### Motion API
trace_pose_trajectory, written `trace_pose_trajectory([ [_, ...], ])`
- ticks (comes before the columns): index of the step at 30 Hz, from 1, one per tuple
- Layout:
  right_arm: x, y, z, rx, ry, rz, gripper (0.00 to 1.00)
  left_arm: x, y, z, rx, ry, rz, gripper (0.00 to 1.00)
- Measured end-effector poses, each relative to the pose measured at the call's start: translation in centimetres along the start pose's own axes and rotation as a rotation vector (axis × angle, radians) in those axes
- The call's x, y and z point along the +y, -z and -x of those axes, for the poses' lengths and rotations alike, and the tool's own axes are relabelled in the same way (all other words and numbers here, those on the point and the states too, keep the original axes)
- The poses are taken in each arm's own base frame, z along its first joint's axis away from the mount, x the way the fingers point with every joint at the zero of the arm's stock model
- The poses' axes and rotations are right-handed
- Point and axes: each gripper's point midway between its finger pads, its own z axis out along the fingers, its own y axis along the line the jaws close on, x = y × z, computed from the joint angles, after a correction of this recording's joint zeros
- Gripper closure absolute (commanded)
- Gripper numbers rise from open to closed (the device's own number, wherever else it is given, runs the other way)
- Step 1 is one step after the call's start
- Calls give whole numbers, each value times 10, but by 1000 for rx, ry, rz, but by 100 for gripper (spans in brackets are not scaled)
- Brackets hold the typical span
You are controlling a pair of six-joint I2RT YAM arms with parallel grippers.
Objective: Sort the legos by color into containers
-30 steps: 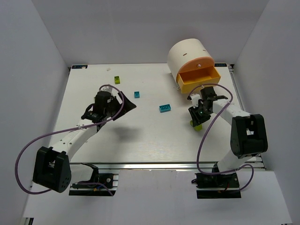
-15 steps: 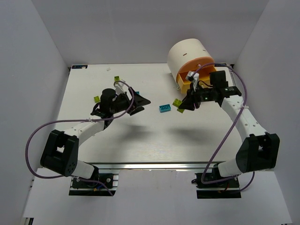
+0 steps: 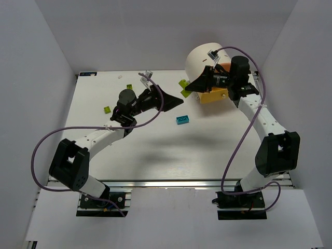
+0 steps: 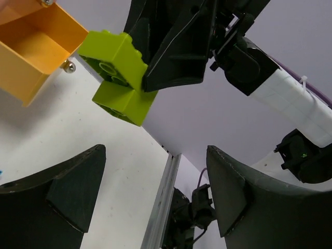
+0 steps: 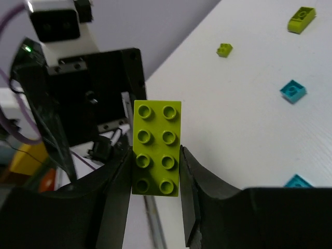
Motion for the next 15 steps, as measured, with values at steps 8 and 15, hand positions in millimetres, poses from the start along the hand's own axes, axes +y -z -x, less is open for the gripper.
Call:
trace_pose_trajectory([
  [8, 25, -3, 24, -64, -123, 96, 100, 16, -25, -3, -3, -32, 14, 12],
  [15, 26, -3, 12, -57, -192, 135, 100, 16, -36, 9, -37, -38, -1, 15],
])
